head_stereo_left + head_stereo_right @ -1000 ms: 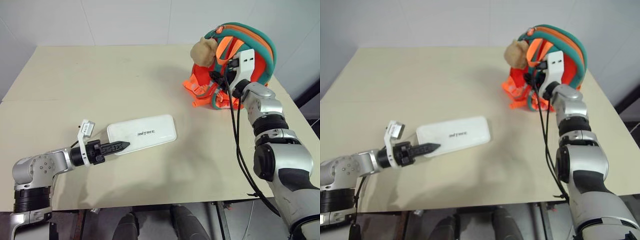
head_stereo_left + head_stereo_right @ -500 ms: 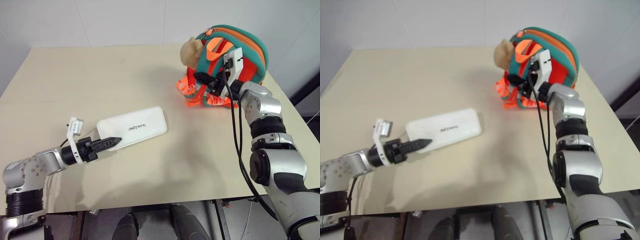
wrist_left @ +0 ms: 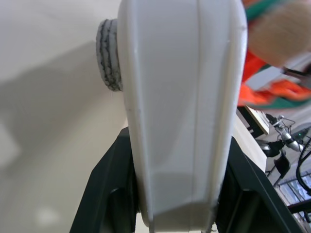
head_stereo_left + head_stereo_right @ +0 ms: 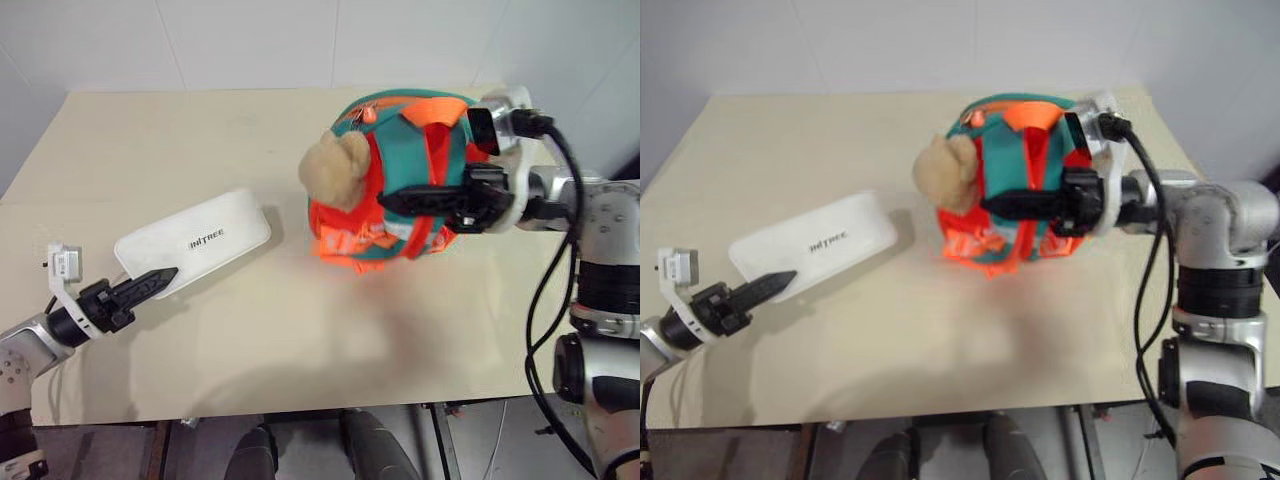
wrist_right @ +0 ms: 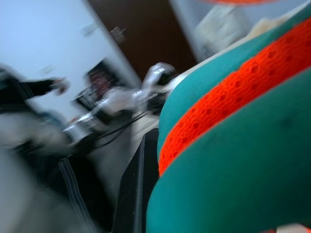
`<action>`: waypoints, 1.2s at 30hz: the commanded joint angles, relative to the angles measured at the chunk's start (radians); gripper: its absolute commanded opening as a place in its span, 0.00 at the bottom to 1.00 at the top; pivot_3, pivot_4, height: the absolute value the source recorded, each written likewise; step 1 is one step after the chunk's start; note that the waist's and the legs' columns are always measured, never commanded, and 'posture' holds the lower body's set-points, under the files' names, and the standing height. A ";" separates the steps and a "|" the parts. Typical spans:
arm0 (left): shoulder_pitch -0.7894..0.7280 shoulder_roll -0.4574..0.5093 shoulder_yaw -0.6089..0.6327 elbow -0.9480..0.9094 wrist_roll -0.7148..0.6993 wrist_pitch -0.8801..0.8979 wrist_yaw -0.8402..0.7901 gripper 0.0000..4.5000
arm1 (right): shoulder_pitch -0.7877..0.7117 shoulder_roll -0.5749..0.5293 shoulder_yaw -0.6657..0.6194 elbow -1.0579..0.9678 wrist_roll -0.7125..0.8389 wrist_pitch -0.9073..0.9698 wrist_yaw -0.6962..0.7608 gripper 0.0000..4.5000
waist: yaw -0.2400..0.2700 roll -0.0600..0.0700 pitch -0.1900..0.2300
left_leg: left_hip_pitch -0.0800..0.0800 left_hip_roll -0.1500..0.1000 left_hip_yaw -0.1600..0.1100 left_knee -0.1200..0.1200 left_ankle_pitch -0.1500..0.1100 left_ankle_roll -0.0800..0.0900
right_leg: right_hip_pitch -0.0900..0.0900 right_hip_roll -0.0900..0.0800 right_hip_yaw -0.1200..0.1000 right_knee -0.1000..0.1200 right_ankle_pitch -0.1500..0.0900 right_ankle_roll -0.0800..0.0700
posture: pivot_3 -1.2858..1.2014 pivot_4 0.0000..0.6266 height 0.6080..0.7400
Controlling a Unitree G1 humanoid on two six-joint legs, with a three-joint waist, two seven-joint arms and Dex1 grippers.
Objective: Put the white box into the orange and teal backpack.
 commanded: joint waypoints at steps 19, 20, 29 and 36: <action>-0.058 -0.028 0.005 -0.301 -0.251 -0.062 0.015 0.33 | 0.218 -0.203 0.111 -0.023 0.009 -0.091 0.130 0.00 | 0.032 -0.001 0.000 | 0.000 0.000 0.002 0.000 0.000 0.001 | 0.001 0.001 0.001 -0.004 0.000 0.000 | 0.52 0.24 1.00; -0.071 -0.028 -0.009 -0.304 -0.244 -0.073 0.014 0.33 | 0.219 -0.204 0.117 -0.022 0.004 -0.098 0.137 0.00 | 0.032 -0.001 0.000 | 0.000 0.000 0.002 0.001 0.000 0.001 | 0.001 0.001 0.001 -0.004 0.000 0.000 | 0.52 0.24 1.00; -0.209 -0.011 -0.176 -0.226 -0.129 -0.159 -0.052 0.33 | 0.228 -0.210 0.127 -0.027 -0.013 -0.117 0.163 0.00 | 0.033 -0.001 0.000 | 0.000 0.000 0.002 0.005 0.000 0.001 | 0.003 0.002 0.001 -0.003 0.001 0.002 | 0.52 0.24 1.00; -0.305 0.013 -0.351 -0.095 0.133 -0.403 -0.162 0.33 | 0.263 -0.209 0.101 -0.057 0.002 -0.116 0.142 0.00 | 0.041 -0.001 0.000 | 0.000 -0.001 0.002 0.006 -0.001 0.001 | 0.004 0.002 0.001 -0.004 0.001 0.002 | 0.52 0.24 1.00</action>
